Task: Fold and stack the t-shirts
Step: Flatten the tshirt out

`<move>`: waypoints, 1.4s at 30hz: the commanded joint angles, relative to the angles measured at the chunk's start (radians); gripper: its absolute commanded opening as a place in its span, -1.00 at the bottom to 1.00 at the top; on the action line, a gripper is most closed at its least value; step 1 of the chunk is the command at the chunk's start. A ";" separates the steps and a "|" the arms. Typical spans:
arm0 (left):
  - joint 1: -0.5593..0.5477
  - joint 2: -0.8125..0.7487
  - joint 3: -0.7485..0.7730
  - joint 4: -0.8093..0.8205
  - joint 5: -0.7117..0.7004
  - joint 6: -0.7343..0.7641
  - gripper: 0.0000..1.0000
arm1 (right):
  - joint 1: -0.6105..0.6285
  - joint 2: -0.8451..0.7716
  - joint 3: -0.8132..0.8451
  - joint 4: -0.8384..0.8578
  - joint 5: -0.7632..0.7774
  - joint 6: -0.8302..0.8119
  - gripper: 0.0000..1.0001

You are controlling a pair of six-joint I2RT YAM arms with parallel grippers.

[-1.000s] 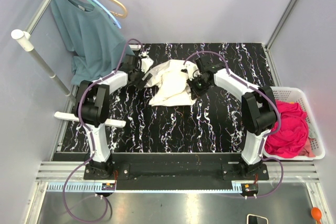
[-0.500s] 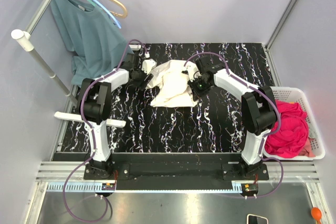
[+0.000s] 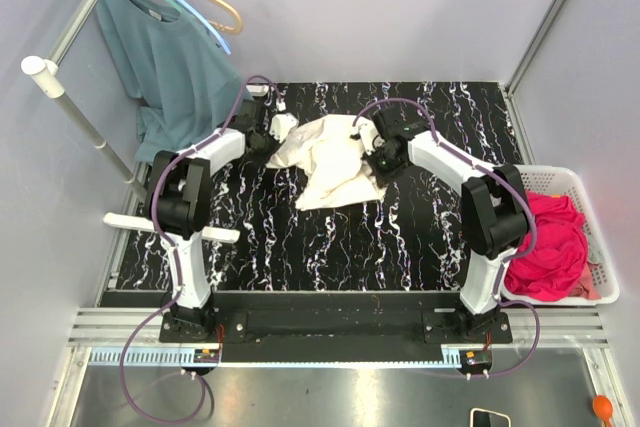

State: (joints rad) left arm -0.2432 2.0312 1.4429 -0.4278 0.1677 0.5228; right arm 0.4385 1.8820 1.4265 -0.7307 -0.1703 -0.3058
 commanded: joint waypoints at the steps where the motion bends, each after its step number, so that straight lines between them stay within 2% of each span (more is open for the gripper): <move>1: -0.001 -0.199 -0.006 0.006 -0.106 -0.068 -1.00 | 0.005 -0.133 0.060 -0.004 0.303 -0.055 -1.00; 5: -0.002 -0.400 0.036 -0.012 -0.126 -0.116 -1.00 | 0.003 -0.224 0.159 0.014 0.497 -0.143 -1.00; 7: -0.004 -0.451 0.100 -0.043 -0.131 -0.128 -1.00 | 0.002 -0.268 0.195 0.031 0.579 -0.216 -1.00; 14: -0.005 -0.572 0.264 -0.109 -0.165 -0.127 -1.00 | -0.037 -0.353 0.324 0.117 0.680 -0.421 -1.00; 23: -0.015 -0.539 0.444 -0.129 -0.246 -0.167 -1.00 | -0.185 -0.293 0.583 0.132 0.641 -0.518 -1.00; 28: -0.039 -0.418 0.681 -0.149 -0.307 -0.185 -1.00 | -0.221 -0.195 0.818 0.119 0.652 -0.569 -1.00; 30: -0.047 -0.393 0.769 -0.164 -0.318 -0.187 -1.00 | -0.227 -0.141 0.908 0.074 0.638 -0.555 -1.00; 31: -0.057 -0.385 0.783 -0.166 -0.316 -0.179 -1.00 | -0.228 -0.126 0.996 0.001 0.631 -0.544 -1.00; 34: -0.082 -0.417 0.772 -0.169 -0.304 -0.153 -1.00 | -0.227 -0.101 1.086 -0.135 0.586 -0.477 -1.00; 42: -0.113 -0.592 0.596 -0.169 -0.298 -0.087 -1.00 | -0.228 -0.308 0.817 -0.213 0.499 -0.406 -1.00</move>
State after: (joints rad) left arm -0.3538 1.5661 2.0815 -0.6338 -0.1047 0.3916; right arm 0.2157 1.7023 2.3352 -0.8822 0.3840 -0.7494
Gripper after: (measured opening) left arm 0.012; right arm 0.014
